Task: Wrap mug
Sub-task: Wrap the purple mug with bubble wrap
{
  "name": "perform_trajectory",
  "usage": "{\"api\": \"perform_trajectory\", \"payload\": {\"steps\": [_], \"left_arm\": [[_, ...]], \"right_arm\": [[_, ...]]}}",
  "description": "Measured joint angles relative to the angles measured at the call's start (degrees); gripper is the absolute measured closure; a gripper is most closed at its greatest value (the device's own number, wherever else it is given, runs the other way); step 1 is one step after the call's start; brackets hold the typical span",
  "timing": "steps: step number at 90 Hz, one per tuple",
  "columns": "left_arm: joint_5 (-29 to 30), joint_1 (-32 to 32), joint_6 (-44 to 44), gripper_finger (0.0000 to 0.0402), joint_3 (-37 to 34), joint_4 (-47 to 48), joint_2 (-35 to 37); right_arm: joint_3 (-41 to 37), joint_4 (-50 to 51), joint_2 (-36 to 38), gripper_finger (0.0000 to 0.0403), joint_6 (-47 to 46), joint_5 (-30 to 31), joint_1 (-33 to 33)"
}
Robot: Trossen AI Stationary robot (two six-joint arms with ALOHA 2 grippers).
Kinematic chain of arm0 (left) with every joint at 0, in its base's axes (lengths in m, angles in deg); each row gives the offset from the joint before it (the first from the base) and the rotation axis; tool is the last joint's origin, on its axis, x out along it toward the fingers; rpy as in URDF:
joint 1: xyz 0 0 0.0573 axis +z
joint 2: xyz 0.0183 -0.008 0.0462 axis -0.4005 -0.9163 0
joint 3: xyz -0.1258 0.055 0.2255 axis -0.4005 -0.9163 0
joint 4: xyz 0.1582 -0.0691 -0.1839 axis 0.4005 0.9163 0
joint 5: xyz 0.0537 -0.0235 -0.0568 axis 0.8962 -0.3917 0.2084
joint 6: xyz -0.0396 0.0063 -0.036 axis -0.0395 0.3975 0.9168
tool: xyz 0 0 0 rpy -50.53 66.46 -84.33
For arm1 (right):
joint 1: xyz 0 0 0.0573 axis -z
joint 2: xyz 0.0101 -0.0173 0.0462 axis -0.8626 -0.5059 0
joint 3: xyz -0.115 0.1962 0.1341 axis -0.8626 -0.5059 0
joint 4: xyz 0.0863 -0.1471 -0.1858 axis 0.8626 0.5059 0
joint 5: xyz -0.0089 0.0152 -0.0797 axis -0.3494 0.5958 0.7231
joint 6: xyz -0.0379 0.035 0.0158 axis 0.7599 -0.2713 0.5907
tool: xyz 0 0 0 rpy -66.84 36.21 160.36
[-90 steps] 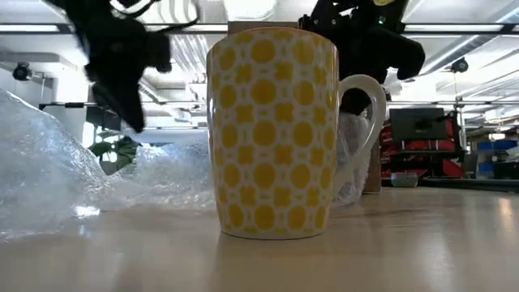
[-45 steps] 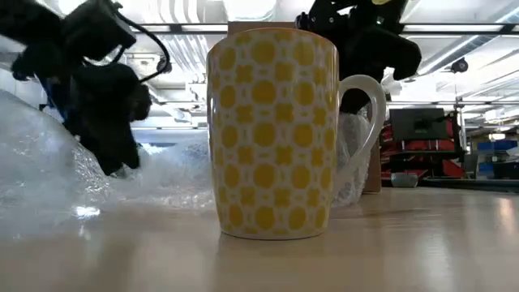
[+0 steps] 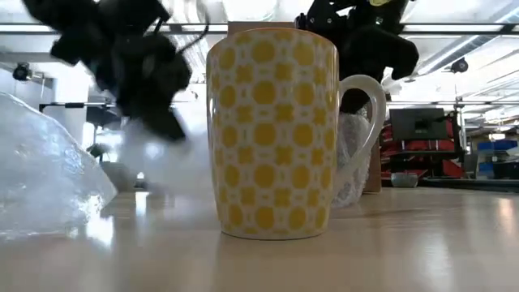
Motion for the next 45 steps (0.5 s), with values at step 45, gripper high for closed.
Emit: {"api": "perform_trajectory", "payload": {"steps": [45], "left_arm": [[3.45, 1.47, -14.21, 0.04, 10.35, -9.65, -6.16]], "right_arm": [[-0.94, -2.56, 0.02, 0.0401, -0.5, 0.04, 0.0]]}}
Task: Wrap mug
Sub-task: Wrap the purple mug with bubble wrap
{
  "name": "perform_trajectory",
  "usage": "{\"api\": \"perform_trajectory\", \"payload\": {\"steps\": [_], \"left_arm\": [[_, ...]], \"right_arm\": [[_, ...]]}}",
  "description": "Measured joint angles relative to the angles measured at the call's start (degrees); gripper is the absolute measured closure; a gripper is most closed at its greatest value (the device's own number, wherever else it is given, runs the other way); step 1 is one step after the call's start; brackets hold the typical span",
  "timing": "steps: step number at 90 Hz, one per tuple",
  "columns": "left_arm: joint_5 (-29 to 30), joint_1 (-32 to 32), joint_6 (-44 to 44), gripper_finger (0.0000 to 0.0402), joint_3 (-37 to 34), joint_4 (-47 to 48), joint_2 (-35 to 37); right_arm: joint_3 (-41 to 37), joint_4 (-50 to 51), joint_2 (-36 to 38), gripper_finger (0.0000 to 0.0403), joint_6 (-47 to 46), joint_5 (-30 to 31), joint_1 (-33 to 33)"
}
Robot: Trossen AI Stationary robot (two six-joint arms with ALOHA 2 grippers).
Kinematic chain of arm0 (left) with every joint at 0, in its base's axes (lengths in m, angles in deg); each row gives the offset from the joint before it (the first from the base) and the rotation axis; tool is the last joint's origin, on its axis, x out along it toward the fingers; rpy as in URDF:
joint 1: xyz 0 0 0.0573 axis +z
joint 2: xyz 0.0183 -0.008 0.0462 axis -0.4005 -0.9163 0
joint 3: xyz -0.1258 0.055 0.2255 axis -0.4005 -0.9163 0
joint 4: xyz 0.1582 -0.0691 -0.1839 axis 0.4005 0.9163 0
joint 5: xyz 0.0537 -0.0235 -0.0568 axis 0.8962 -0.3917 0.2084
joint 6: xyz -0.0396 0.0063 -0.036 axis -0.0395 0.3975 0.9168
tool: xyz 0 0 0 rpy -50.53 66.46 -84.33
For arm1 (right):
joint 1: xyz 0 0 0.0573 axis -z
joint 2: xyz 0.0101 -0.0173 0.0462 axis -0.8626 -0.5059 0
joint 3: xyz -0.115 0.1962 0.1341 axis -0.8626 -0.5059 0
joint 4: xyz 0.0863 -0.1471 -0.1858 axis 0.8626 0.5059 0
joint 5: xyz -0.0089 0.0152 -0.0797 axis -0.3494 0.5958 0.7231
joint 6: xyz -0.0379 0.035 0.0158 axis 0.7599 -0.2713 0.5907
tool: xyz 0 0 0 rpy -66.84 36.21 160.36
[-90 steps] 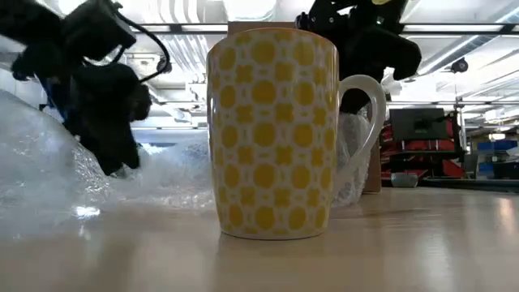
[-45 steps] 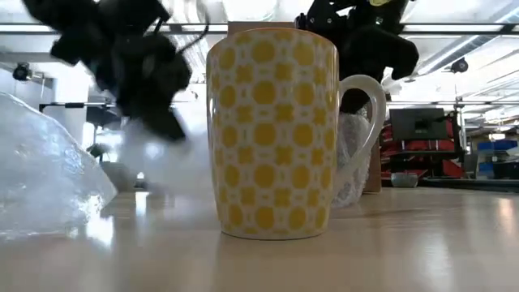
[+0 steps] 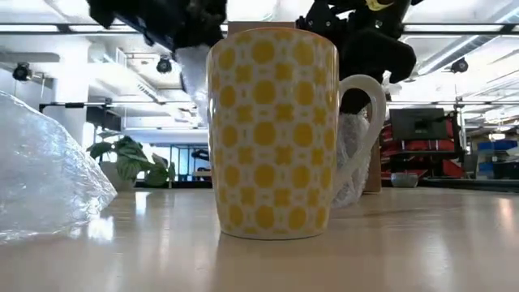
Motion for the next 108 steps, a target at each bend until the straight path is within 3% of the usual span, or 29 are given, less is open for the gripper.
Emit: {"api": "perform_trajectory", "payload": {"steps": [18, 42, 65, 81, 92, 108], "left_arm": [[-7.19, 0.76, -0.82, 0.04, 1.62, -15.4, -10.84], [-8.1, 1.33, -2.56, 0.0401, 9.52, -13.83, -21.91], [-8.68, 1.33, -3.26, 0.0401, 10.56, -12.23, -22.91], [-8.78, 1.33, -3.3, 0.04, 10.54, -11.89, -22.84], [-8.8, 1.33, -3.29, 0.04, 10.49, -11.8, -22.79], [-8.96, 1.33, -3.85, 0.0393, 10.4, -11.48, -22.26]], "right_arm": [[0.0, -0.61, 0.0, 0.0401, -0.11, 0.0, 0.0], [2.05, 3.89, 0.57, 0.0401, 0.05, -0.38, -0.1], [7.41, 14.16, 5.89, 0.0401, 1.15, 0.34, -0.1], [6.55, 9.2, 9.01, 0.0401, 2.47, 5.03, 0.0], [4.03, 3.19, 7.62, 0.0401, 3.49, 4.51, 0.24], [-0.59, 2.12, 3.2, 0.0401, 1.64, 3.31, 0.54]]}}
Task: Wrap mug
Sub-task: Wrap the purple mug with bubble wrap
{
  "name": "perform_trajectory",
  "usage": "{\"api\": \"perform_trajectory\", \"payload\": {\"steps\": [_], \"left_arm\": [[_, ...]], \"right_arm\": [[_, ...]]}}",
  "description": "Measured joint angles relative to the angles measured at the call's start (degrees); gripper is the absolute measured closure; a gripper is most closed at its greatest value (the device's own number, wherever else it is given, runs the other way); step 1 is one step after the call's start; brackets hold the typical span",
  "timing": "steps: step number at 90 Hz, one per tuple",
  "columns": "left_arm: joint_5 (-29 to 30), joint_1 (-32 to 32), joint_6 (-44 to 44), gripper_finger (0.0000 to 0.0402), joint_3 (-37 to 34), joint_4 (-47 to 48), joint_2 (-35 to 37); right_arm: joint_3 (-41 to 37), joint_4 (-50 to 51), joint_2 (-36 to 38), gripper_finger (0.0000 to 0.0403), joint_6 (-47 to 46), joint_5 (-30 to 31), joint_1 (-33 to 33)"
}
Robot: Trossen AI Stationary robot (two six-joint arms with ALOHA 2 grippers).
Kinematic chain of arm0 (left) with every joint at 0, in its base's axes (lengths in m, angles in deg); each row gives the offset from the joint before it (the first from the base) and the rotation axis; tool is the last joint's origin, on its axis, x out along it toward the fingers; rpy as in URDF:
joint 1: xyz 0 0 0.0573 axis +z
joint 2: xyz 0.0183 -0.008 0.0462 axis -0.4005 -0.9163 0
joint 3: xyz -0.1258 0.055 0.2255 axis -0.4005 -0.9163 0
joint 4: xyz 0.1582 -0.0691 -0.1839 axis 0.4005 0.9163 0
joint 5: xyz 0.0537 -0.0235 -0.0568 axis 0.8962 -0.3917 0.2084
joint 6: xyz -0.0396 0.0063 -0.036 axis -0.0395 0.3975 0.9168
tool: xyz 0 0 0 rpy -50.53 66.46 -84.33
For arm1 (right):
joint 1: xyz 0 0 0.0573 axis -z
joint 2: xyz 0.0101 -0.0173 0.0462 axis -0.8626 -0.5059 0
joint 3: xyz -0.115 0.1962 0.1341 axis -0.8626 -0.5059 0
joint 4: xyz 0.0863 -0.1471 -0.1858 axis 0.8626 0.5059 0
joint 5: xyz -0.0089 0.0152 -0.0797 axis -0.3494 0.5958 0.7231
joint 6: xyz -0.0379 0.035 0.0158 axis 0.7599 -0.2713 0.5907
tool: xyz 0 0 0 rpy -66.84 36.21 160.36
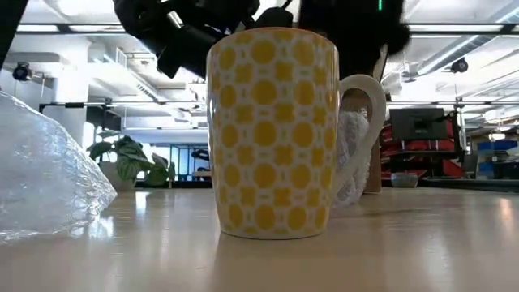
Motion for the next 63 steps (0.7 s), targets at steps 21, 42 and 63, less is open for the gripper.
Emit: {"api": "perform_trajectory", "payload": {"steps": [21, 42, 63], "left_arm": [[-0.07, 0.15, -0.25, 0.0346, -0.17, 1.88, 2.25], [0.22, 0.15, -3.61, 0.029, -0.01, 9.28, 9.11], [3.89, -0.01, -3.55, 0.0266, -0.35, 27.04, 19.15]], "right_arm": [[-1.67, -1.74, -1.73, 0.0401, -1.89, -1.59, -0.02], [-1.83, -3.21, -1.32, 0.0401, -1.3, -2.08, 0.18], [-1.84, -3.2, -1.32, 0.0401, -1.2, -2.08, 0.18]]}}
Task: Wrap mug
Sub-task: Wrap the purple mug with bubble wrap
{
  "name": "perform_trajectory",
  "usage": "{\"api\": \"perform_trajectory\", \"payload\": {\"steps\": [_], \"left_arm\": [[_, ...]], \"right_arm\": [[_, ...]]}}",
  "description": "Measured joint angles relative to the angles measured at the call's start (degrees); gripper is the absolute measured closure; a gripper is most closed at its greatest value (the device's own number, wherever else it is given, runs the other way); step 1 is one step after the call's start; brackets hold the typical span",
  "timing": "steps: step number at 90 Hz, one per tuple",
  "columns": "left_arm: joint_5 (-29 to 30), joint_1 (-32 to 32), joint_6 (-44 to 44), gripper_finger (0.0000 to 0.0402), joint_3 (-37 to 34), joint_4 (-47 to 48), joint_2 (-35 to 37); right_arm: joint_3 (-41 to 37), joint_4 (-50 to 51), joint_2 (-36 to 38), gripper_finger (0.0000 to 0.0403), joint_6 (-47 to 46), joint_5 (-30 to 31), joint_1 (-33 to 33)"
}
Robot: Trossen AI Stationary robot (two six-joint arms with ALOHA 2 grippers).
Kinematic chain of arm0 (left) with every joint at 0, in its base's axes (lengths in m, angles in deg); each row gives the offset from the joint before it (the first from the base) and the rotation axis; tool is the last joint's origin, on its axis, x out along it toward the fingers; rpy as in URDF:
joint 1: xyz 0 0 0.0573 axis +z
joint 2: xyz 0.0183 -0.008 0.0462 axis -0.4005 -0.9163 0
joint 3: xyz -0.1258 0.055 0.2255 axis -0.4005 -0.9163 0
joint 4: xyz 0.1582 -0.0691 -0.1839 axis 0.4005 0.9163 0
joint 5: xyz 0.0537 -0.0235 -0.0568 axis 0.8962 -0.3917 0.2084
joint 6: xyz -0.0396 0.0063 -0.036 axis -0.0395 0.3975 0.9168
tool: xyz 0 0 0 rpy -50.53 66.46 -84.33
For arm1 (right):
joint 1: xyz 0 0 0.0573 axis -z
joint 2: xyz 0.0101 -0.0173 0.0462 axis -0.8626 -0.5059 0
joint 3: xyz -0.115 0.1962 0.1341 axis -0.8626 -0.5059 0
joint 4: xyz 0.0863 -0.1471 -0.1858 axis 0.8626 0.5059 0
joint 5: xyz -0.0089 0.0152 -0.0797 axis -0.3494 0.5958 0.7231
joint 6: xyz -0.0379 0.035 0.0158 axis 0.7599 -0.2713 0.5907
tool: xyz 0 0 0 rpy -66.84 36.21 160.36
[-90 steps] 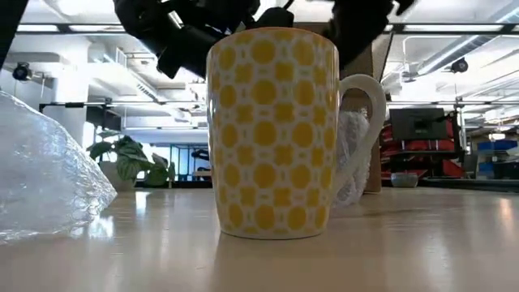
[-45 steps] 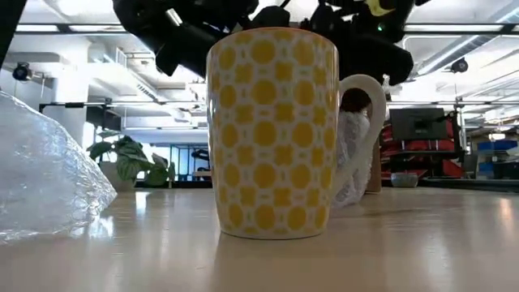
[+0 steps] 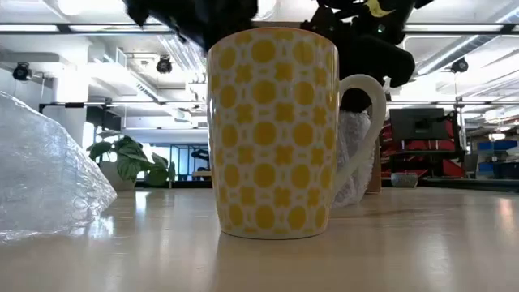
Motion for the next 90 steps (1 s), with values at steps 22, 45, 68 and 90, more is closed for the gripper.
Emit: {"api": "perform_trajectory", "payload": {"steps": [22, 45, 68, 90], "left_arm": [[1.4, -1.49, 4.2, 0.0303, -7.17, 4.57, 4.53], [-5.97, -2.5, 5.18, 0.0389, -14.0, -29.52, -4.6], [-7.61, -1.19, 0.66, 0.04, -2.75, -32.2, -16.83], [-5.86, -0.49, 0.12, 0.0401, 3.7, -23.93, -21.7]], "right_arm": [[-0.02, -0.1, 0.0, 0.0401, 0.9, 0.15, 0.02], [-0.02, -1.36, 0.0, 0.0401, 1.11, 0.17, 0.02], [0.28, -0.94, 0.0, 0.0401, 1.26, 0.17, 0.02], [6.98, 12.51, 3.57, 0.0401, 2.62, 0.15, 0.02]]}}
